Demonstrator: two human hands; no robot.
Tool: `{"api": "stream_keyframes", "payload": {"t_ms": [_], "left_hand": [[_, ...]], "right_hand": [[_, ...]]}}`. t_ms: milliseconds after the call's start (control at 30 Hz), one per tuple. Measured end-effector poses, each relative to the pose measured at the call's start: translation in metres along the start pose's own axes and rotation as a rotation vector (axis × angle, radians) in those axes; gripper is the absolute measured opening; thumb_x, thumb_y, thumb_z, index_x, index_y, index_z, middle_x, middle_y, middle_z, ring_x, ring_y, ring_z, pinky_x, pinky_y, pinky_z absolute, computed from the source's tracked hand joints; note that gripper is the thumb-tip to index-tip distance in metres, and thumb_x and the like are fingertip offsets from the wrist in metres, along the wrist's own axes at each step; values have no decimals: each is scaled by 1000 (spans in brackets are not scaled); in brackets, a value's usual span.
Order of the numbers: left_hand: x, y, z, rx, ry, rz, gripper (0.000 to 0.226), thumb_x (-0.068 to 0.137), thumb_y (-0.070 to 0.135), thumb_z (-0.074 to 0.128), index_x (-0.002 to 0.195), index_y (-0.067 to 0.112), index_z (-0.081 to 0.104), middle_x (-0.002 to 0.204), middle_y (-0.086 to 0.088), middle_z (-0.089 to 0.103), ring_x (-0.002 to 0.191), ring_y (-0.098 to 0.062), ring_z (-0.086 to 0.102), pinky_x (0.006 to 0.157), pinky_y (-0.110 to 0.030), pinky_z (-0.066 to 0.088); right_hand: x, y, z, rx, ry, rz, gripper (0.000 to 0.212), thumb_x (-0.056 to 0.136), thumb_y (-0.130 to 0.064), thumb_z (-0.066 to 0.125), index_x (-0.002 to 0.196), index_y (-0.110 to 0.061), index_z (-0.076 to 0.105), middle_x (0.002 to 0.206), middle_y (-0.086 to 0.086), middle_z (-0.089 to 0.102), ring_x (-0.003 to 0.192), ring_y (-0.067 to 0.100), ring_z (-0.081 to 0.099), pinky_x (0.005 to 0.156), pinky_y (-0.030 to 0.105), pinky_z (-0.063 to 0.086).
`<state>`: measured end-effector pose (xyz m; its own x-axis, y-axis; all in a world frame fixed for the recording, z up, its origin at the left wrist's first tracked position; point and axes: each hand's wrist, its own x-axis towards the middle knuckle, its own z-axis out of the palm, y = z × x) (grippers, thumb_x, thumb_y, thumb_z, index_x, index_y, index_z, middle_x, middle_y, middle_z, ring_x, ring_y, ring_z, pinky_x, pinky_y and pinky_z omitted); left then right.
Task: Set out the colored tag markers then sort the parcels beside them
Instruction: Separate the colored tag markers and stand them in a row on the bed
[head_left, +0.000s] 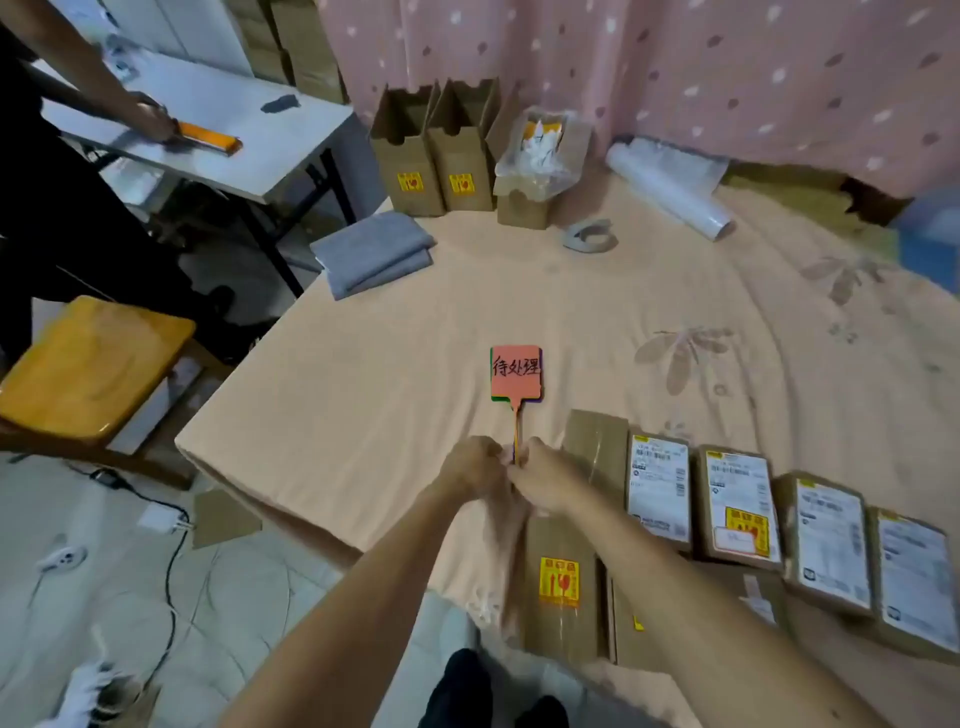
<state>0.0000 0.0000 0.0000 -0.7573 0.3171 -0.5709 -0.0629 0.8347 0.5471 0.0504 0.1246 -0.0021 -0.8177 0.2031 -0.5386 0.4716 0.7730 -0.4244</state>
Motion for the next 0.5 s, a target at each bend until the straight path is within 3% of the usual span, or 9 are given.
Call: {"api": "stream_keyframes", "payload": {"t_ms": [100, 233, 500], "left_hand": [[16, -11, -3, -83, 32, -16, 38, 92, 18, 53, 126, 11, 70, 130, -11, 69, 123, -32, 61, 99, -32, 48], [31, -20, -2, -169, 21, -3, 37, 92, 11, 47, 118, 14, 73, 125, -8, 72, 120, -29, 62, 100, -31, 48], [49, -28, -4, -306, -89, -4, 34, 92, 12, 45, 100, 20, 78, 109, -4, 77, 107, -22, 67, 87, -22, 46]], "right_hand": [[14, -9, 15, -70, 40, 61, 40, 96, -37, 49, 124, -8, 49, 130, 18, 60, 119, 40, 59, 87, 40, 47], [28, -22, 29, -105, 96, 159, 36, 100, -24, 47, 129, -3, 46, 136, 17, 54, 131, 38, 51, 96, 43, 47], [45, -25, 33, -231, 130, 184, 30, 99, -18, 46, 125, -5, 55, 128, 12, 62, 121, 33, 61, 92, 38, 50]]}}
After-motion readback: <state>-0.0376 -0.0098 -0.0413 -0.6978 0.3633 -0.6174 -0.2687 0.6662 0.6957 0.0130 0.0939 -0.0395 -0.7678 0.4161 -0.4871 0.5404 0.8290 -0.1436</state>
